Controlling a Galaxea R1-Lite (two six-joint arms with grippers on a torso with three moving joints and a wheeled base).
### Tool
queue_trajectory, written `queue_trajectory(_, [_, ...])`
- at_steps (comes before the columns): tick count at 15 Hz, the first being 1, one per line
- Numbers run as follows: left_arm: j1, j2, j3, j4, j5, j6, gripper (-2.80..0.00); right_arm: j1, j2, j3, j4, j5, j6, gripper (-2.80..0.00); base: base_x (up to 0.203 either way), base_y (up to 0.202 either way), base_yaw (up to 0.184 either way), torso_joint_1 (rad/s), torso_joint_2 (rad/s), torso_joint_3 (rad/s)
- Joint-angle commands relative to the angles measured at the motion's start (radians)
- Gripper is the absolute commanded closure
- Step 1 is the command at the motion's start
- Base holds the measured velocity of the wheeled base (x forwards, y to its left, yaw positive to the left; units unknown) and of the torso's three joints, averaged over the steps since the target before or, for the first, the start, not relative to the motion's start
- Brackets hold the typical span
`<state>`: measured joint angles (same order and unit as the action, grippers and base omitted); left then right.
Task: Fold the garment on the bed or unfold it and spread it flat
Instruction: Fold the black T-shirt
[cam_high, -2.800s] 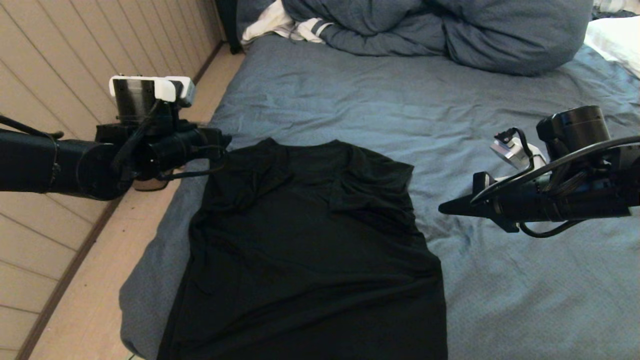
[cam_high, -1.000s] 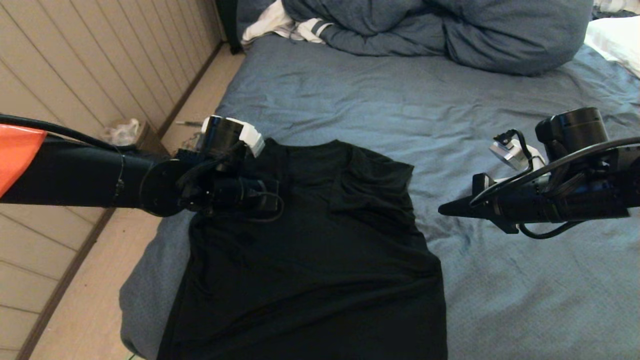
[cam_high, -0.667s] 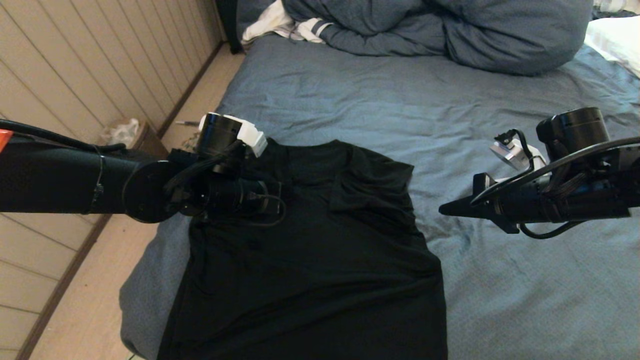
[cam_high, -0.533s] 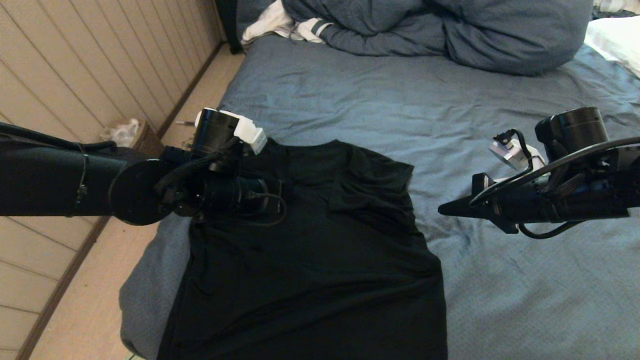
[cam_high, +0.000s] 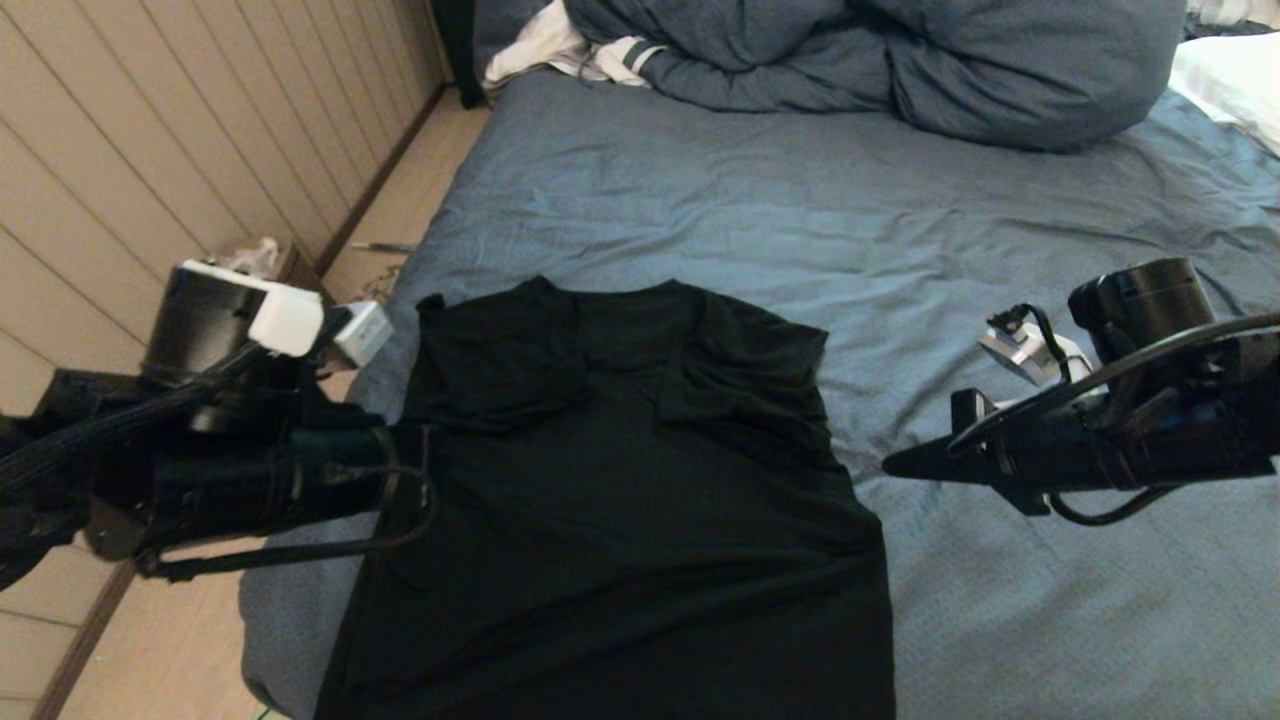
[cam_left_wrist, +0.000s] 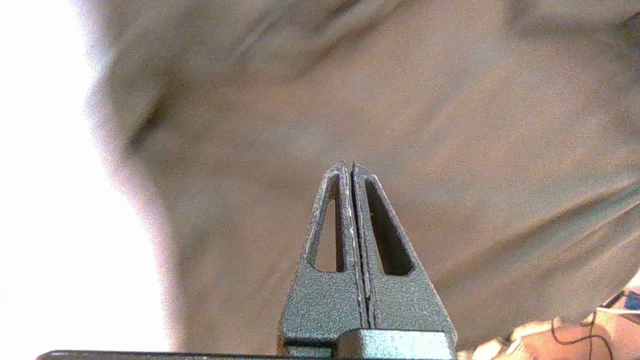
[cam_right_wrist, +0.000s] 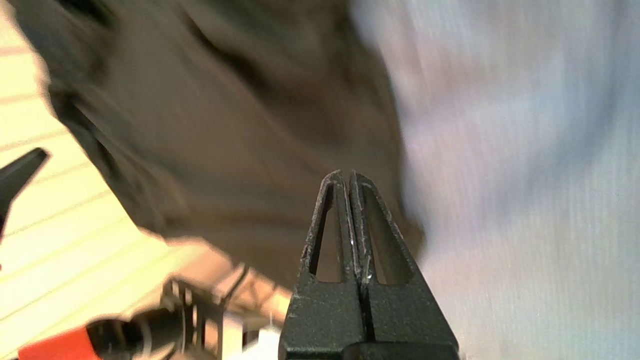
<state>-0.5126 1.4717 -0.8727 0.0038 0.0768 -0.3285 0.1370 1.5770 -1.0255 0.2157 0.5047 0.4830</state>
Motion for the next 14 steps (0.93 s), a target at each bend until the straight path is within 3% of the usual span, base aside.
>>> queue_trajectory(1, [0.088,-0.178,0.172,0.0,-0.011,-0.004,0.0,0.002,-0.07,0.073,0.08,0.004,0.0,0.0,0.0,0.0,0.0,0.0,0.0,0.0])
queue_trajectory(5, [0.16,-0.369,0.387,0.037,-0.135,-0.007,0.0,0.018,-0.163,0.199,0.144,0.005,-0.045,0.0,0.0,0.0,0.0,0.0,0.0,0.0])
queue_trajectory(9, [0.167,-0.37,0.445,0.044,-0.275,-0.05,0.0,0.059,-0.238,0.309,0.142,0.005,-0.05,0.0,0.0,0.0,0.0,0.0,0.0,0.0])
queue_trajectory(14, [0.17,-0.357,0.49,0.015,-0.279,-0.081,0.0,0.057,-0.265,0.368,0.142,0.001,-0.042,0.0,0.0,0.0,0.0,0.0,0.0,0.0])
